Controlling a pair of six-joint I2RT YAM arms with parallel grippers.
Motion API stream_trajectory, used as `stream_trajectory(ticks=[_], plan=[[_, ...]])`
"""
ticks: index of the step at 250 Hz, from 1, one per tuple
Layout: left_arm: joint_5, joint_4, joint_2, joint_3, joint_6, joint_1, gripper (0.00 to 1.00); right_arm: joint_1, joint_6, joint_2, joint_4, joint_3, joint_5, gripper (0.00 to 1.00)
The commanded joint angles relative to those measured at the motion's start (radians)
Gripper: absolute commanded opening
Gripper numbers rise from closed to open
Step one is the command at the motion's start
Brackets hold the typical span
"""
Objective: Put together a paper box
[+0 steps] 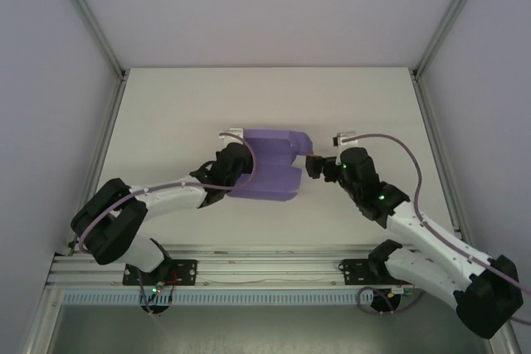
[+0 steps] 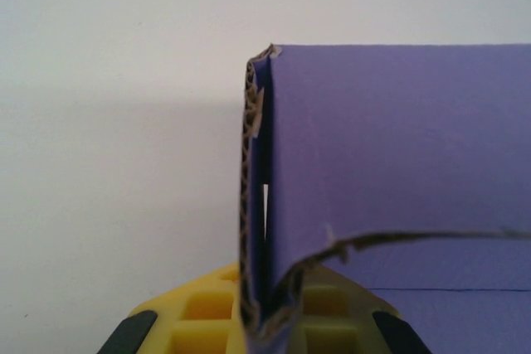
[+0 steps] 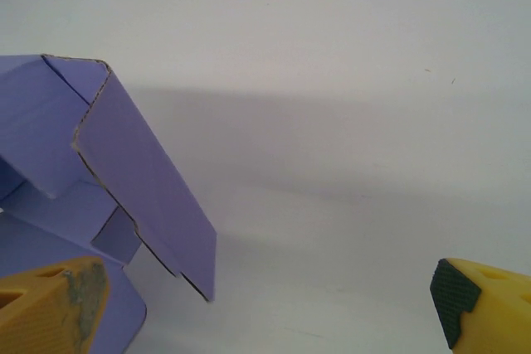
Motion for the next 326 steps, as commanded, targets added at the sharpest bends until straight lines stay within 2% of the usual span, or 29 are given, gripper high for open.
stream_trajectory(ticks=[1, 15, 53, 93, 116, 144, 189, 234, 277, 326], plan=[[0.029, 0.028, -0.016, -0.034, -0.027, 0.015, 0.0, -0.025, 0.004, -0.048, -0.009, -0.019, -0.045, 1.0], [0.033, 0.035, -0.023, -0.045, -0.02, 0.018, 0.0, -0.046, -0.009, -0.054, -0.003, -0.02, -0.058, 1.0], [0.032, 0.036, -0.048, -0.067, -0.012, 0.023, 0.0, -0.118, 0.008, 0.018, -0.144, 0.071, -0.058, 0.98], [0.065, 0.066, -0.071, -0.089, 0.006, 0.024, 0.0, -0.171, -0.049, 0.151, -0.171, 0.138, -0.134, 0.86], [0.066, 0.06, -0.071, -0.088, 0.007, 0.025, 0.0, -0.174, -0.094, 0.188, -0.11, 0.14, -0.23, 0.77], [0.068, 0.061, -0.073, -0.089, 0.004, 0.027, 0.0, -0.172, -0.165, 0.212, -0.078, 0.146, -0.418, 0.7], [0.106, 0.094, -0.074, -0.097, 0.009, 0.027, 0.0, -0.173, -0.217, 0.244, -0.069, 0.163, -0.594, 0.67], [0.129, 0.093, -0.061, -0.089, 0.02, 0.027, 0.0, -0.172, -0.228, 0.305, -0.057, 0.208, -0.641, 0.6], [0.131, 0.09, -0.058, -0.086, 0.021, 0.026, 0.0, -0.154, -0.272, 0.38, -0.077, 0.265, -0.751, 0.54], [0.125, 0.082, -0.05, -0.082, 0.024, 0.027, 0.0, -0.097, -0.28, 0.471, -0.118, 0.33, -0.682, 0.44]])
